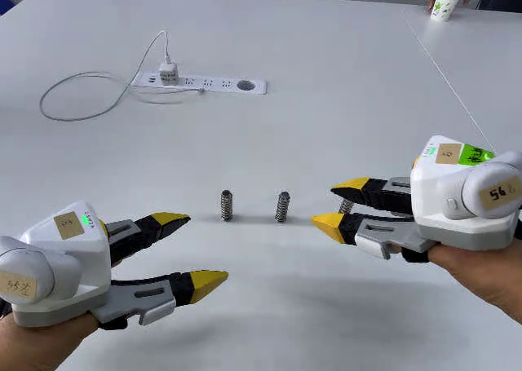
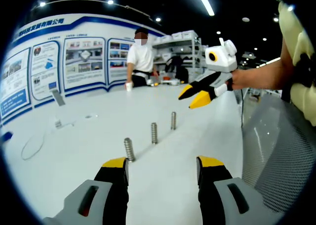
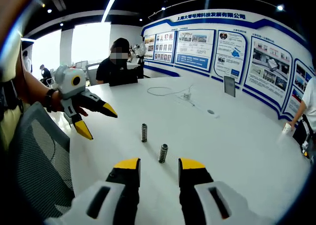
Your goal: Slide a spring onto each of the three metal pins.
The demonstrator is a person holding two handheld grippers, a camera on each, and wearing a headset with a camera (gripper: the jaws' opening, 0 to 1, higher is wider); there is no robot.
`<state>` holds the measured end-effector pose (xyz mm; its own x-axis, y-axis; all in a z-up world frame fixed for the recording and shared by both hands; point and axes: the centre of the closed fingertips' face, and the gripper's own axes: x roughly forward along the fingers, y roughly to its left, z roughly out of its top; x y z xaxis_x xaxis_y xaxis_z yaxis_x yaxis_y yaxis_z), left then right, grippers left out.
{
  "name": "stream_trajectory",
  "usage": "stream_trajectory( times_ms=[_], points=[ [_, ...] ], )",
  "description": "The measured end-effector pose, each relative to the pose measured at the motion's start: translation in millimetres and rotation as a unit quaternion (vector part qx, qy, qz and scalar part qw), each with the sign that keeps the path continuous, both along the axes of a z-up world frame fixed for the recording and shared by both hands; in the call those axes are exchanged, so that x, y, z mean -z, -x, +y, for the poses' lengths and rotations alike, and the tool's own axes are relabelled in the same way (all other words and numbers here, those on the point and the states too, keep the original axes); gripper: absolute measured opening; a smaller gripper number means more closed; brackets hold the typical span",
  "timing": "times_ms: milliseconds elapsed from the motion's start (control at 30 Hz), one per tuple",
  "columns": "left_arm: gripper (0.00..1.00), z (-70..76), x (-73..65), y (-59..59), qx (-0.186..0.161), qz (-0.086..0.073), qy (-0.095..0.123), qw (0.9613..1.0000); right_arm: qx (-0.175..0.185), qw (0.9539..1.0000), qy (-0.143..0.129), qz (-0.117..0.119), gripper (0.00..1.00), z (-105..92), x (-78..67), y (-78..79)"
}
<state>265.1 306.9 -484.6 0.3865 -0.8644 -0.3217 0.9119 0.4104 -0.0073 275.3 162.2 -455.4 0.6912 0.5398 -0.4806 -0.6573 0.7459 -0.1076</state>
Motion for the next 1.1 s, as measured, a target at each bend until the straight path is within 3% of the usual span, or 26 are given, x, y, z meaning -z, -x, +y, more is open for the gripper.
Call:
stream_trajectory(
  times_ms=[433, 1100],
  points=[
    [0.59, 3.3, 1.8, 1.1, -0.005, 0.002, -0.003, 1.0, 0.032, 0.9994, -0.007, 0.002, 0.41, -35.1, 8.4, 6.9],
    [0.62, 7.4, 6.8, -1.0, -0.016, 0.006, -0.006, 0.9998, 0.042, 0.9986, -0.026, 0.02, 0.57, -51.8, 32.4, 21.3]
  ],
)
